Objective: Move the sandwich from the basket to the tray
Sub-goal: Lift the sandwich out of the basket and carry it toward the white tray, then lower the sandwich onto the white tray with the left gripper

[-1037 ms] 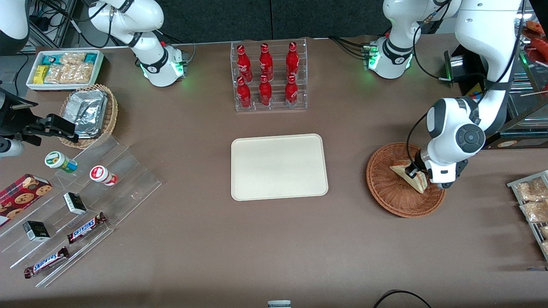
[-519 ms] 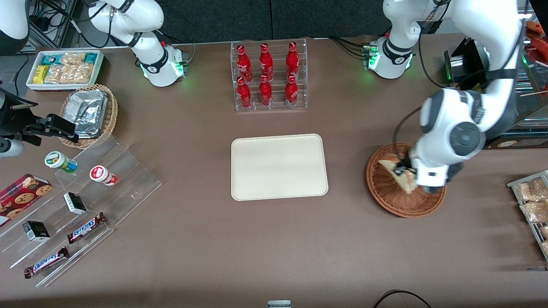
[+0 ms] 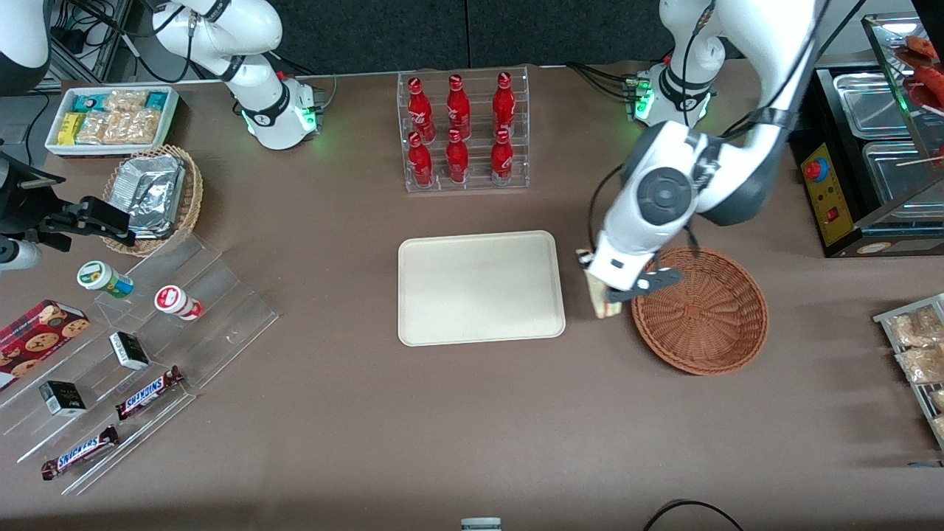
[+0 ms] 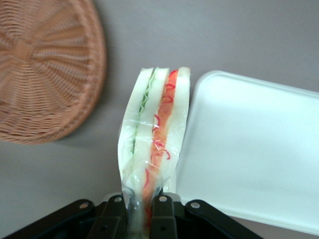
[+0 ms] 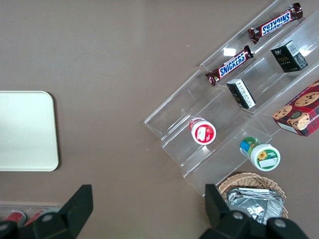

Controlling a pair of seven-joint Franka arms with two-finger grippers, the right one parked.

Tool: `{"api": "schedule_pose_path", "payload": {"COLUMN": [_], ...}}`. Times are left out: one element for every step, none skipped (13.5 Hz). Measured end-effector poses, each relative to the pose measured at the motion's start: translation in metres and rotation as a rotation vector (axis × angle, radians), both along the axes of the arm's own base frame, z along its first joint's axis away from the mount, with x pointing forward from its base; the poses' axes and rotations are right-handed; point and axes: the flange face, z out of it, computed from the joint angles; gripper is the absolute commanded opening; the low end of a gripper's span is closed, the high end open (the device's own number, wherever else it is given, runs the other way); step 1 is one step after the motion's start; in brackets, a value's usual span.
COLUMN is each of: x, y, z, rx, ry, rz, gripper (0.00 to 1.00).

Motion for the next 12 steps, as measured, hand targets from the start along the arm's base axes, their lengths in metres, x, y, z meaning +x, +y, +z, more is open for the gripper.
{"api": "schedule_pose_path", "payload": {"x": [-0.006,-0.013,-0.021,-0.029,-0.035,-0.042,-0.047,-0.049,-0.048,-0.045,-0.042,-0.041], "y": [-0.023,-0.048,-0.071,-0.091,-0.107,-0.121,-0.134,-0.146,-0.155,-0.160,-0.163,-0.167], "z": [-0.006,-0.015,-0.024,-0.034,-0.044,-0.053,-0.061,-0.068,-0.075,-0.085,-0.095,-0.103], "rx": [-0.013,-0.030,-0.051,-0.071,-0.086,-0.095,-0.094,-0.079,-0.054,-0.030,-0.018,-0.015], "ry": [-0.004,-0.012,-0.025,-0.036,-0.042,-0.043,-0.043,-0.053,-0.072,-0.087,-0.089,-0.085], "rz": [-0.037,-0.074,-0.108,-0.135,-0.156,-0.169,-0.171,-0.166,-0.155,-0.143,-0.137,-0.139], "gripper": [0.00,0.00,0.00,0.00,0.00,0.00,0.00,0.00,0.00,0.00,0.00,0.00]}}
